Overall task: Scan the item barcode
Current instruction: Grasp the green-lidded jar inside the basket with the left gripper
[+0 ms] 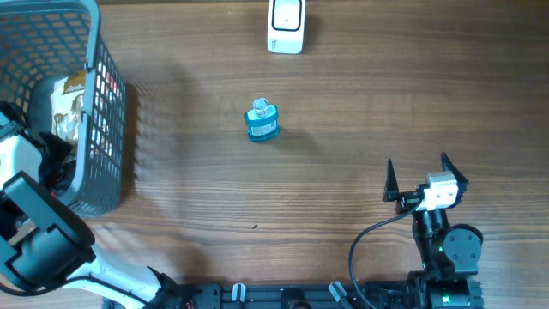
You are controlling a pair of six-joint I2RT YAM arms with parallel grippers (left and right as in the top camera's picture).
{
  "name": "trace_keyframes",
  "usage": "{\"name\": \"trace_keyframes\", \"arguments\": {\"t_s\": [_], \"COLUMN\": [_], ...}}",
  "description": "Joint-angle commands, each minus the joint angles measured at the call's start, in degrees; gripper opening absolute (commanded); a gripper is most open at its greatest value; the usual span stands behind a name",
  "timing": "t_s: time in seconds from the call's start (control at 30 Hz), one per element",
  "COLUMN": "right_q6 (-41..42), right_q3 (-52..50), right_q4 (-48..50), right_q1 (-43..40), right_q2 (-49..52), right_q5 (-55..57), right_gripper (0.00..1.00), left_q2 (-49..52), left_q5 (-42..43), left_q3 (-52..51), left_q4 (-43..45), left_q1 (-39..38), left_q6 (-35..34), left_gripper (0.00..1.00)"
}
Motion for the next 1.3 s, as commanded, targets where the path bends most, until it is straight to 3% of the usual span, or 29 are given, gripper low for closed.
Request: {"name": "trace_keyframes", "arguments": {"t_s": [0.0, 0.37, 0.6, 0.73, 0.97, 1.27], "right_q6": [-0.72, -0.70, -0.70, -0.70, -0.70, -0.70], "right_q3": [-0.04, -0.04, -0.04, -0.04, -0.04, -0.04], "right_q4": [0.13, 0.13, 0.13, 0.13, 0.13, 0.13], "right_q1": [0.07, 0.07, 0.07, 0.07, 0.07, 0.07], "right_q2": [0.00, 0.00, 0.00, 0.00, 0.00, 0.00], "right_q5": [-0.94, -0.94, -0.94, -0.94, -0.94, -0.94], "right_gripper": [1.00, 1.00, 1.00, 1.00, 1.00, 1.00], "left_q2": [1.49, -0.04, -8.57, -14.38, -11.78, -4.85], "left_q5": [0.31, 1.46, 3.56, 3.50, 3.50, 3.34], "left_q3": [-0.63, -0.55, -0.52, -0.52, -0.63, -0.63], "left_q4": [-0.13, -2.10, -3.61, -3.67, -3.76, -0.39], "left_q1": [0.37, 0.31, 0.33, 0.33, 0.33, 0.39], "left_q6": [0.13, -0.24, -1.18, -1.16, -1.16, -1.11], "left_gripper": [0.71, 0.70, 0.70, 0.61, 1.00, 1.00]}}
